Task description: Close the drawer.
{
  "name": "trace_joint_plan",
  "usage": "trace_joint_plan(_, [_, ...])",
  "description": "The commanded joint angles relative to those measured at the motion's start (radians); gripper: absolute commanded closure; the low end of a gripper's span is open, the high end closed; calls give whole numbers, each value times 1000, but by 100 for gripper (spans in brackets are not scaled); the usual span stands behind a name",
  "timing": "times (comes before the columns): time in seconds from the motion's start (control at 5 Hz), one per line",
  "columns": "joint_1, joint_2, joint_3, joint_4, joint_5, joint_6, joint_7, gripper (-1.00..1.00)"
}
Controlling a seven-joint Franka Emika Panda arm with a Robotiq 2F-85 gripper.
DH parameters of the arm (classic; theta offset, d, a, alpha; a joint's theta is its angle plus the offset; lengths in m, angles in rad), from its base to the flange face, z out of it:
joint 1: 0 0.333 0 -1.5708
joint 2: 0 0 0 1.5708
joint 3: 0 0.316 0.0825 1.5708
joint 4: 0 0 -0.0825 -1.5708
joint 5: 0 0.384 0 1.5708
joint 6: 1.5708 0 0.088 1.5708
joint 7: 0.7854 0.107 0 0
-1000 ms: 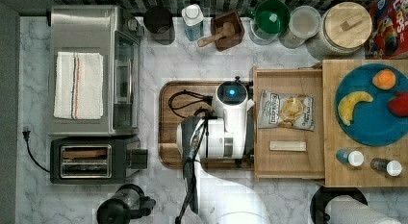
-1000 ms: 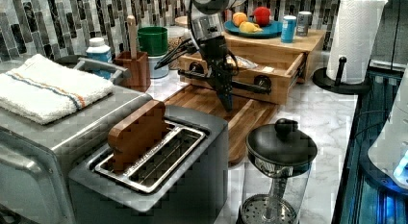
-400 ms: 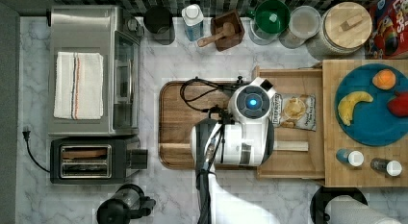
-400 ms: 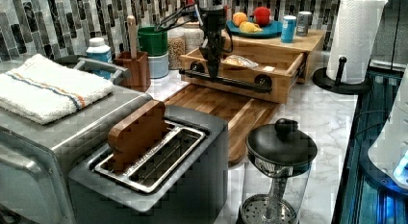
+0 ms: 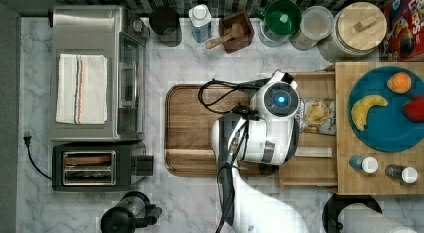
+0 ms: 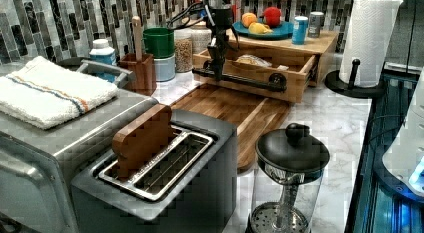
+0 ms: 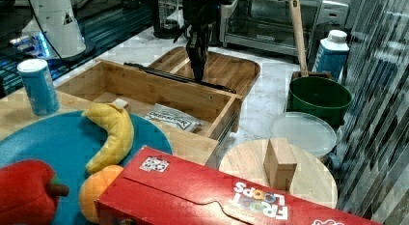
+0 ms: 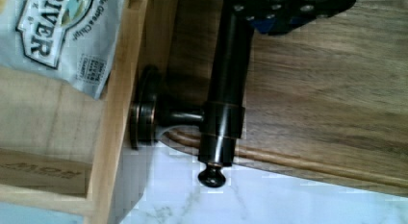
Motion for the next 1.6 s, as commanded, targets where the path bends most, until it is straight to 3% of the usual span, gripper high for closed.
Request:
trace_joint_plan(0.2, [-129,34,-103,127,-65,-92,-73,100])
trace_joint_plan(0.6, [-232,171,-142,261,-21,-52,-282,100])
trace_joint_plan(0.8, [-284,194,-158,335,-17,-135,-353,100])
trace_joint_plan(1.2, [-318,227,-207,469,-51,-227,-396,100])
trace_joint_plan(1.6, [-300,185,-220,417,-55,-221,-326,100])
